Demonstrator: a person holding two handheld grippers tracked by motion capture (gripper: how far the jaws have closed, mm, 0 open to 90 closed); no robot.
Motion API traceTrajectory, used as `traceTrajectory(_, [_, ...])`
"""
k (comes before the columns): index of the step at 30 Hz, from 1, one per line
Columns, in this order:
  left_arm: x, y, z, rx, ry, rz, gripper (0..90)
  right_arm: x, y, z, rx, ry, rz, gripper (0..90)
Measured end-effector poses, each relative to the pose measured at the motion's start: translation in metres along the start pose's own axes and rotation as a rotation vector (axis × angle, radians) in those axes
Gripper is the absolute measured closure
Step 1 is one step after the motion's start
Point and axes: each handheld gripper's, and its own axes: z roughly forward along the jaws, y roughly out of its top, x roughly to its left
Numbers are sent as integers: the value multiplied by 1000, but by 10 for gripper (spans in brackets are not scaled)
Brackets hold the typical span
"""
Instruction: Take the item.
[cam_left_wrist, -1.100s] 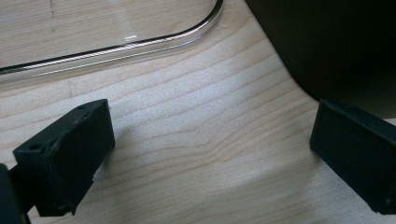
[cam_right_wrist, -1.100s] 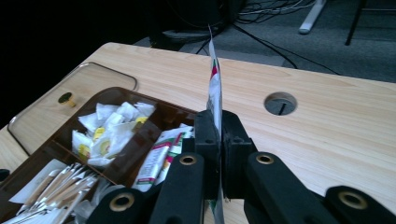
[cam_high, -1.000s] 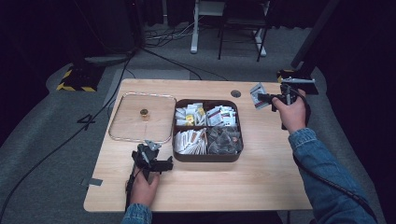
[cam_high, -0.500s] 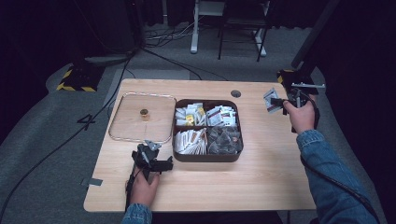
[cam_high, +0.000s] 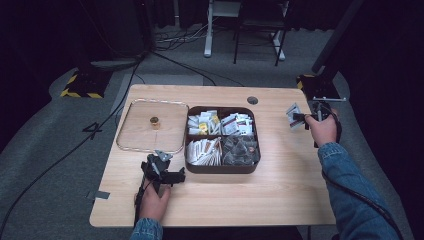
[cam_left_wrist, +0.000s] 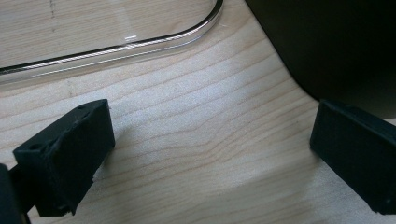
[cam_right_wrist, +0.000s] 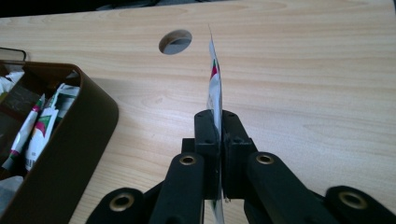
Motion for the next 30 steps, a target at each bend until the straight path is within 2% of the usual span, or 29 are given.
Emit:
traceTrajectory(18, [0,0,0,0,0,0,2,-4,-22,19,59,2,15,875])
traceTrajectory(27, [0,0,0,0,0,0,2,-7,-28,24,83,8,37,864])
traceTrajectory(30, [0,0,0,0,0,0,2,-8,-30,27,97,11,52,836])
